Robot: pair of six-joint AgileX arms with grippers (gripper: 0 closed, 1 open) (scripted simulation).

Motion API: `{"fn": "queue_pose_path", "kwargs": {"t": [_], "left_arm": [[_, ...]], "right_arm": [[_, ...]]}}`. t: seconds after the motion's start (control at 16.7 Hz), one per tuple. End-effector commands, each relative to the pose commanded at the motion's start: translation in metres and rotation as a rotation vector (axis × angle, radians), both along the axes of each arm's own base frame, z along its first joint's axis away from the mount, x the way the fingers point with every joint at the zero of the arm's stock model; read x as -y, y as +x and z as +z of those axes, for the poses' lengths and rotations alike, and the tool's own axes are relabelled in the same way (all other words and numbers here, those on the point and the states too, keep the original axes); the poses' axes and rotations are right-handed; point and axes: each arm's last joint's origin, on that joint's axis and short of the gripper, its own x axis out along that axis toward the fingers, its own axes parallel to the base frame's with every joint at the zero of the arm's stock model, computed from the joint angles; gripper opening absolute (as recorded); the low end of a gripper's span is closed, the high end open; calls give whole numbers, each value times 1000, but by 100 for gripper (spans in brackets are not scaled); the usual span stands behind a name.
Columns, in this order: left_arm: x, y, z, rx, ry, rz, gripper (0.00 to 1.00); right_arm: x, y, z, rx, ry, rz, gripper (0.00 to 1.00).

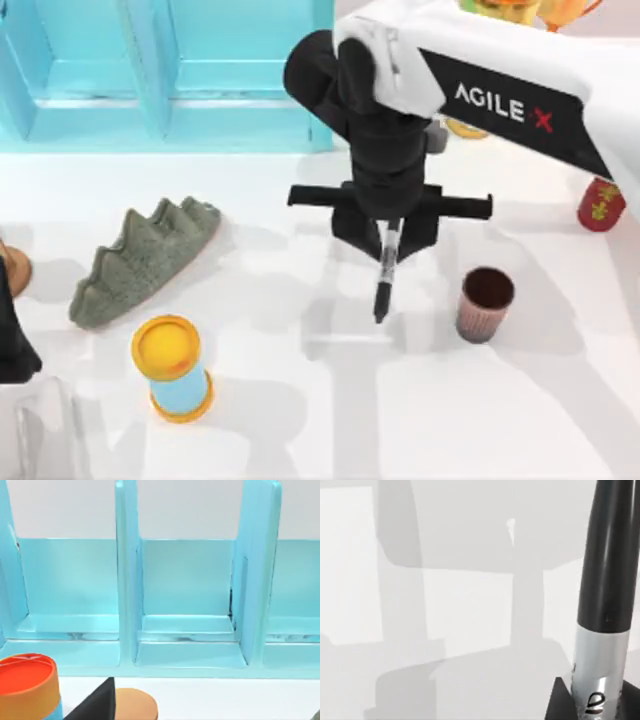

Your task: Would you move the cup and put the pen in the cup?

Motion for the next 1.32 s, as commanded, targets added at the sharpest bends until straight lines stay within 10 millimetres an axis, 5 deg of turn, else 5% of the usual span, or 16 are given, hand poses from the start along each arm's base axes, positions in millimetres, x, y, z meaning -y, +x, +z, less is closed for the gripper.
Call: {"fn": "queue_pose_path", "kwargs": {"t": [0.6,0.9,1.32], "left_arm": [[0,0,0,0,0,0,100],[0,0,0,0,0,0,100],[0,0,0,0,0,0,100]], "right_arm": [[5,-54,48,-1,-1,-2,0],[6,-52,47,0,0,-8,0],[1,-58,16,144,-50,142,0]]}}
